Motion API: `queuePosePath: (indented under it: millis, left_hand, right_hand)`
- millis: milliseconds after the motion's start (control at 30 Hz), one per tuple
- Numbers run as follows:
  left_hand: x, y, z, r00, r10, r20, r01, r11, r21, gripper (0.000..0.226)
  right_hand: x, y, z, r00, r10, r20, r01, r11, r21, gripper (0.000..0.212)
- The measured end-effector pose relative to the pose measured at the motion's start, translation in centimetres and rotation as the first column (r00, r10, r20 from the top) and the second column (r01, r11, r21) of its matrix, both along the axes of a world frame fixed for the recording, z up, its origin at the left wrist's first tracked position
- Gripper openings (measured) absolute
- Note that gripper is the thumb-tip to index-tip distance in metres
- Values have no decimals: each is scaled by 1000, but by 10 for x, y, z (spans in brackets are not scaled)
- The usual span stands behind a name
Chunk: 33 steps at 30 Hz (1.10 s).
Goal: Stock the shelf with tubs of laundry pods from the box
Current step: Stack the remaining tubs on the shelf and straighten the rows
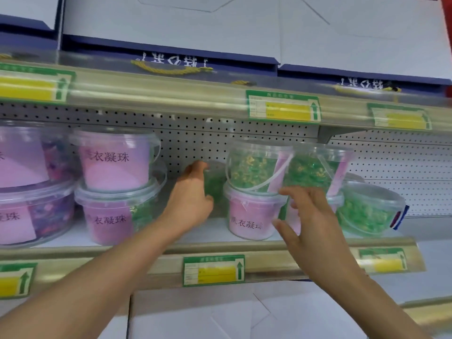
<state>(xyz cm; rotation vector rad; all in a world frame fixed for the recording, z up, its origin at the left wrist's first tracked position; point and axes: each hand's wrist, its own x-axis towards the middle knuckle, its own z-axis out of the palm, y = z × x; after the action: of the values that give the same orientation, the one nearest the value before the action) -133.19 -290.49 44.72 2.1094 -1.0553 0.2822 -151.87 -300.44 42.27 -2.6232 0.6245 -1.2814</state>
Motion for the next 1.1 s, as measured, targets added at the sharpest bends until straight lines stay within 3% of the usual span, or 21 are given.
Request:
queuePosePath:
  millis: [200, 333, 467, 633, 700, 767, 867, 1000, 1100]
  left_hand:
    - [40, -47, 10, 972, 6, 235, -39, 990, 137, 49]
    - [46, -53, 12, 904, 20, 428, -98, 982, 160, 34]
    - [40, -44, 16, 896, 99, 432, -191, 966, 176, 37]
    - [38, -35, 18, 922, 159, 354, -256, 935, 244, 59]
    - [41, -40, 18, 948, 80, 309, -153, 963, 220, 53]
    - [41, -47, 17, 931, -3, 364, -89, 968, 236, 41]
    - [38, -48, 19, 886, -6, 465, -131, 956, 261, 22]
    - [38, -35, 25, 849, 57, 526, -257, 913, 317, 39]
    - [43, -31, 31, 878, 65, 475, -268, 888, 373, 41]
  right_hand:
    - [23, -5, -6, 995, -43, 87, 50, 996, -78, 40]
    - [25, -7, -6, 992, -38, 117, 48, 996, -82, 36]
    - [25, -9, -5, 994, -29, 110, 39, 996, -86, 34]
    - [25, -11, -8, 993, -24, 112, 33, 996, -79, 34]
    - [26, -12, -9, 993, -27, 119, 36, 997, -73, 34]
    - [27, -12, -9, 992, -25, 124, 35, 996, -77, 34]
    - [27, -12, -9, 991, -17, 131, 28, 996, -84, 34]
    - [27, -13, -10, 991, -2, 136, 15, 996, -93, 34]
    - [28, -14, -11, 990, -7, 140, 20, 996, -89, 34]
